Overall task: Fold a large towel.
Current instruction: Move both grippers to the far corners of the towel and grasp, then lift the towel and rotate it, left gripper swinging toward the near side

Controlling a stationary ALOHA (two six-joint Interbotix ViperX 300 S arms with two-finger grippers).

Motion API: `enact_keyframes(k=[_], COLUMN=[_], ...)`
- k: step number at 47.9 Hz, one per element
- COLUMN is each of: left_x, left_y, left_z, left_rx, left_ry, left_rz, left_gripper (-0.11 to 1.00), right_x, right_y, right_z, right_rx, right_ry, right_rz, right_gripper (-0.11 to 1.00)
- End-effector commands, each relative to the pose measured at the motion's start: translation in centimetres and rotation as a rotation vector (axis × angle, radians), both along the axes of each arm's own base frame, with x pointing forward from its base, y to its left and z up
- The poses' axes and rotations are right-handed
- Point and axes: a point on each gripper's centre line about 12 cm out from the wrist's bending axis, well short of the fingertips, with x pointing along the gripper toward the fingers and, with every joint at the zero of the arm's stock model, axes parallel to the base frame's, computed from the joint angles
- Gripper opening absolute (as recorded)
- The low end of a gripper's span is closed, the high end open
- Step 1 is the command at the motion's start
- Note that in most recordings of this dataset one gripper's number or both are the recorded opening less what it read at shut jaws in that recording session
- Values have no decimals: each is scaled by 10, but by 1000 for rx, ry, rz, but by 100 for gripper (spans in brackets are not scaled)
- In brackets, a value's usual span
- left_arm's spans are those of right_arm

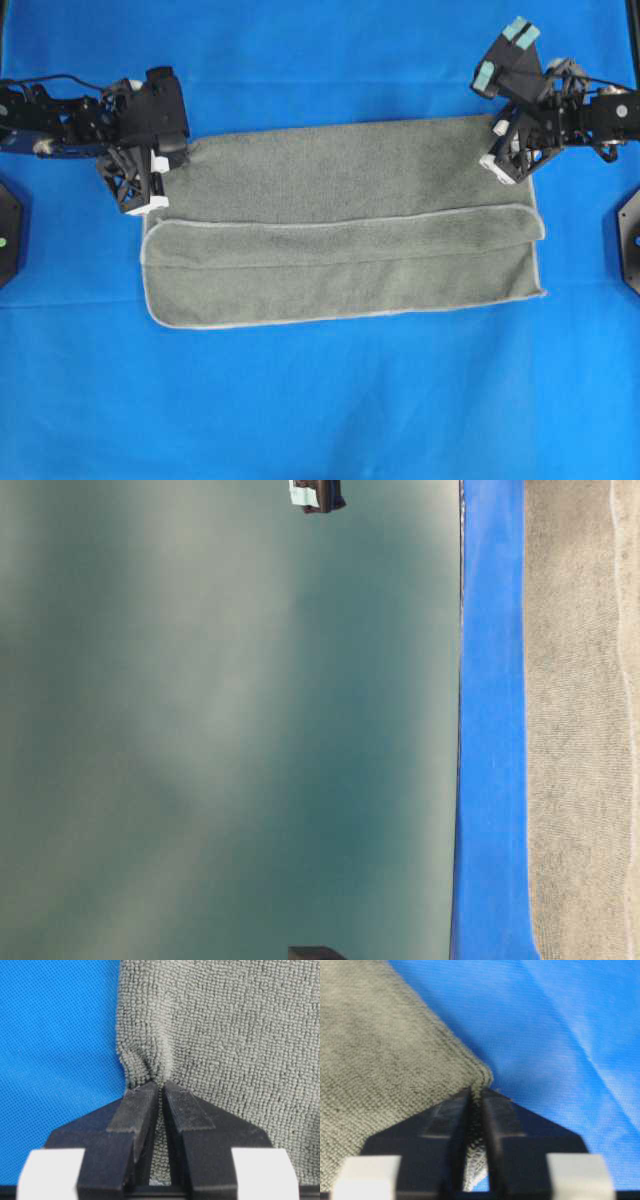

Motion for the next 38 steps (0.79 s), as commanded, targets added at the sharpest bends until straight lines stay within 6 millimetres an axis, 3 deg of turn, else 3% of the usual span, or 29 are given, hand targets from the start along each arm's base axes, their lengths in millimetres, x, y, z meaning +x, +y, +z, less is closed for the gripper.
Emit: enact_keyframes(k=[1, 6, 10, 20, 29, 33, 38], left_x=[5, 12, 18, 13, -3, -11, -18], left_y=[-2, -8, -11, -21, -43, -54, -62], left_z=[6, 22, 48, 127, 194, 216, 222], left_rx=[-6, -9, -10, -6, 8, -2, -26], left_ry=[-7, -10, -18, -99, -241, -316, -354], left_rz=[-2, -26, -42, -43, -85, -93, -85], left_gripper=[3, 3, 3, 3, 3, 3, 3], right_x=[3, 1, 0, 0, -9, -15, -19], right_y=[3, 6, 9, 34, 66, 78, 90], right_z=[0, 10, 28, 107, 168, 187, 203], right_rx=[12, -5, -34, -139, -128, -108, -90], right_ry=[-49, -69, -92, -207, -349, -410, -484], right_rz=[16, 15, 1, 11, 39, 61, 100], right_gripper=[4, 3, 3, 3, 3, 3, 3])
